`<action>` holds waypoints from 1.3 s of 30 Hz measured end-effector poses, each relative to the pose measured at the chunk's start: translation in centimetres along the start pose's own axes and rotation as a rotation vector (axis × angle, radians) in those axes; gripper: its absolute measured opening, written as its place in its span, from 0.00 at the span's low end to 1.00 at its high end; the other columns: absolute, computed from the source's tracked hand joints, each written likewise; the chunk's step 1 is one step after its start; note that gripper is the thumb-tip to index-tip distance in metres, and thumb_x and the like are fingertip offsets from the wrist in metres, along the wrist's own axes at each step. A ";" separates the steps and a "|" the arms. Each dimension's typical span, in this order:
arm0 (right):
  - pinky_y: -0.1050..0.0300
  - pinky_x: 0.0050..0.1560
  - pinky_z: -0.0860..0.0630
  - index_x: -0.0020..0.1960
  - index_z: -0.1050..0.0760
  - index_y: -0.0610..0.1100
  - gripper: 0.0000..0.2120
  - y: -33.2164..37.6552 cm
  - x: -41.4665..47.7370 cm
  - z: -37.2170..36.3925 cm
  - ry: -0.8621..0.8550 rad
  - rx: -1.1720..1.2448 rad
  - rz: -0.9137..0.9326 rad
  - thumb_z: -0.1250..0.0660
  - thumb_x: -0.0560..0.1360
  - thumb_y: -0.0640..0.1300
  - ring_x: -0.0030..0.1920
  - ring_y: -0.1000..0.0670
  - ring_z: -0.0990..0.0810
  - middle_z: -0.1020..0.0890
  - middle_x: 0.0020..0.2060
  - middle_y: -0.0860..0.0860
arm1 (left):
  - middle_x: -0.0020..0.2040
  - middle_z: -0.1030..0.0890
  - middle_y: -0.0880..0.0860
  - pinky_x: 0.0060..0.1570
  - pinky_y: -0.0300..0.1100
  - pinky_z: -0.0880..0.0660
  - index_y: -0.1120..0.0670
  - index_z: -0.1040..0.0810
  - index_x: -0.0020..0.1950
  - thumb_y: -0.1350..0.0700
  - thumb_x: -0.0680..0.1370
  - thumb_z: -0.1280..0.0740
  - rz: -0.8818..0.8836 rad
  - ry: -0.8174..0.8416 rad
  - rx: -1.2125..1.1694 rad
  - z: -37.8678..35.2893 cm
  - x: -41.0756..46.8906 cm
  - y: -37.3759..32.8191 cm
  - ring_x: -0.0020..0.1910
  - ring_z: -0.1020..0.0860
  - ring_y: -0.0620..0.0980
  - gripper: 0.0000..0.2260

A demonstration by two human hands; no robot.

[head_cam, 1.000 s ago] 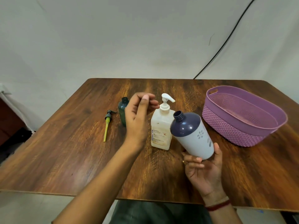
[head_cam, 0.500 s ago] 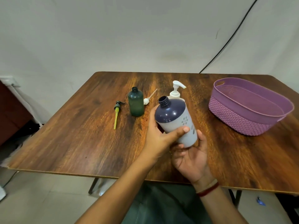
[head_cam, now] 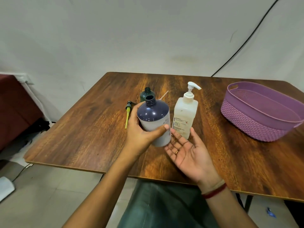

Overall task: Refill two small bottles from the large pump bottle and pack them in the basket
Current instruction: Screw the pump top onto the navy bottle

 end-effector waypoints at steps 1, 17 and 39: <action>0.51 0.58 0.23 0.62 0.24 0.40 0.27 0.0 -0.1 -0.2 -0.027 -0.026 0.008 0.38 0.71 0.59 0.56 0.46 0.19 0.20 0.58 0.42 | 0.55 0.22 0.46 0.51 0.39 0.23 0.45 0.30 0.58 0.49 0.57 0.23 0.001 -0.019 0.005 0.5 -0.1 0.2 0.54 0.21 0.43 0.31; 0.51 0.68 0.37 0.74 0.47 0.56 0.51 6.6 2.5 2.6 -0.465 -1.159 0.710 0.23 0.58 0.56 0.71 0.49 0.38 0.40 0.72 0.47 | 0.55 0.23 0.37 0.52 0.35 0.25 0.40 0.30 0.59 0.46 0.58 0.21 0.099 0.002 0.180 1.8 0.3 5.8 0.55 0.24 0.37 0.33; 0.53 0.57 0.29 0.63 0.36 0.47 0.36 9.7 4.8 5.5 -0.586 -1.253 0.804 0.21 0.62 0.46 0.60 0.52 0.30 0.32 0.56 0.53 | 0.59 0.24 0.45 0.58 0.43 0.26 0.46 0.32 0.64 0.57 0.63 0.20 0.163 -0.018 0.163 -1.9 2.4 9.5 0.57 0.24 0.41 0.34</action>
Point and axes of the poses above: each hand's wrist, its own x-axis towards the middle knuckle, its own z-axis out of the back of the hand, y = z × x, the point moved 3 cm from there along x, towards the middle knuckle
